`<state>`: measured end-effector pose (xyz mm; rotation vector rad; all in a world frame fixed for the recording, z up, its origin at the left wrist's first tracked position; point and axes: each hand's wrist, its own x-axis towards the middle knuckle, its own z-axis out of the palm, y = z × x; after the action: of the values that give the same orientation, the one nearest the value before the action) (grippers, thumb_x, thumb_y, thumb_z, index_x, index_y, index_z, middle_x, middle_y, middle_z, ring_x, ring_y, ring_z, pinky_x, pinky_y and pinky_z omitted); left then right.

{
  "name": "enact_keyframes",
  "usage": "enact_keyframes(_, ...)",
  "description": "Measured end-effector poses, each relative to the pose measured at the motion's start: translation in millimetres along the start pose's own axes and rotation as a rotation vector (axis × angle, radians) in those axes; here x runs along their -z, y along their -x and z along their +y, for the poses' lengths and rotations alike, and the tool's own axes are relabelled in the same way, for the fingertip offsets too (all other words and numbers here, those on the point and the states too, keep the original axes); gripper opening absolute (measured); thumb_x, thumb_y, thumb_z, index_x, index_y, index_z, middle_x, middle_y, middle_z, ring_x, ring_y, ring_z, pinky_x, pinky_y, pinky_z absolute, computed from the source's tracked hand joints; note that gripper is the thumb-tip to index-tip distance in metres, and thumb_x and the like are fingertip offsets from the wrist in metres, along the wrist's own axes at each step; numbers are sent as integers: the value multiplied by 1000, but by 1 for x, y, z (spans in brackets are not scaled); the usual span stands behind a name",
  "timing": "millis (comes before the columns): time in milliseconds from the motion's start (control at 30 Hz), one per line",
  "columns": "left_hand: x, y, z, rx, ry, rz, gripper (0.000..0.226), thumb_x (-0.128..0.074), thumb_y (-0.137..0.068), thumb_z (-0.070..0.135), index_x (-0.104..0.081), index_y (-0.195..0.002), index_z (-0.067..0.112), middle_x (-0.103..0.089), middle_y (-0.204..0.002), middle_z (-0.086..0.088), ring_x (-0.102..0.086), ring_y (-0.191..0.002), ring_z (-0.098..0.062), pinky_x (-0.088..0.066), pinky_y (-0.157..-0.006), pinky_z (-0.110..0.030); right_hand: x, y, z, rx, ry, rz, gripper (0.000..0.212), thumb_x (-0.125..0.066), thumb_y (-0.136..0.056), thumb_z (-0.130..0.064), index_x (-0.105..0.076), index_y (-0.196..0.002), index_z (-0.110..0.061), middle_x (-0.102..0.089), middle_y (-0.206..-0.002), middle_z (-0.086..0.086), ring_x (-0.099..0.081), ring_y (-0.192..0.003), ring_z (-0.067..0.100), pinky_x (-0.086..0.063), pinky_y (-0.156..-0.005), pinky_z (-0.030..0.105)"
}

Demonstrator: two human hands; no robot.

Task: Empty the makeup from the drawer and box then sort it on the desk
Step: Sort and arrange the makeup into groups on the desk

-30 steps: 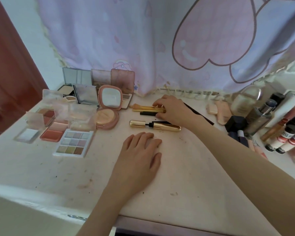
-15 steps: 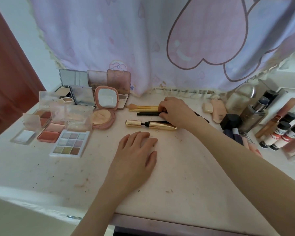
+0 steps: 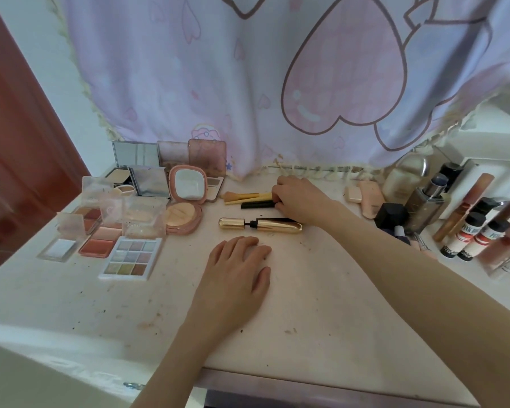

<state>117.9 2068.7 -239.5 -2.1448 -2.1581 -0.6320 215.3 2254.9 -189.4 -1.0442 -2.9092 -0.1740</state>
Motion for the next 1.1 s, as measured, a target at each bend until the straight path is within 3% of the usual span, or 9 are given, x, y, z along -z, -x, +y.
enact_keyframes(100,1,0,0,-18,9,-12,53,-21,-85,44,-50,-126,26,-46,-132,5,-37,-126,-13,-19,-106,-27,8,3,1,-24,-51,26,22,-42,-95,-19,-55,-109,-8,-52,-111,9,-48,-103,25,-40,-84,34)
enact_keyframes(167,3,1,1,-15,38,22,45,-31,-88,39,-52,-124,22,-49,-129,1,-42,-123,-17,-24,-104,-28,20,13,-1,-81,-198,82,17,-43,-94,-17,-54,-104,-8,-55,-104,8,-51,-94,23,-43,-81,33)
enact_keyframes(267,9,4,3,33,104,204,40,-50,-89,21,-44,-128,16,-45,-132,-4,-42,-123,-19,-34,-103,-29,36,46,-12,-152,-466,163,2,-45,-93,-14,-47,-93,-13,-55,-83,1,-49,-71,17,-42,-66,28)
enact_keyframes(367,16,8,5,27,151,341,51,-53,-89,14,-33,-136,18,-36,-139,-5,-33,-129,-17,-28,-107,-26,32,90,-28,-124,-523,108,4,-46,-92,-17,-44,-92,-20,-52,-76,-5,-47,-63,10,-40,-60,24)
enact_keyframes(433,15,11,3,-7,194,330,48,-56,-87,15,-39,-133,17,-41,-134,-5,-39,-123,-15,-31,-104,-25,23,115,-38,-110,-526,8,5,-47,-94,-23,-44,-96,-26,-52,-81,-10,-49,-67,4,-39,-62,18)
enact_keyframes(500,14,12,2,-9,245,262,35,-53,-88,20,-50,-124,19,-51,-120,1,-49,-105,-7,-41,-93,-21,16,131,-43,-115,-539,-42,10,-47,-95,-27,-49,-104,-26,-56,-92,-9,-53,-77,6,-44,-70,18)
enact_keyframes(600,12,12,2,-50,259,164,24,-50,-91,35,-61,-105,19,-53,-96,13,-48,-85,0,-38,-81,-7,8,141,-46,-74,-484,25,23,-44,-96,-35,-54,-114,-25,-59,-105,-7,-55,-88,9,-46,-79,22)
enact_keyframes(800,12,12,3,-64,263,154,39,-36,-87,42,-64,-95,16,-52,-85,13,-46,-81,-1,-32,-79,0,-3,141,-49,31,-439,129,31,-36,-99,-33,-55,-122,-21,-57,-108,-4,-54,-91,13,-45,-77,28)
enact_keyframes(1100,11,10,5,-52,251,172,37,-36,-88,38,-64,-91,14,-49,-83,14,-42,-77,2,-30,-78,3,-13,140,-51,54,-423,219,31,-38,-99,-36,-60,-116,-22,-63,-89,0,-58,-71,21,-47,-60,35)
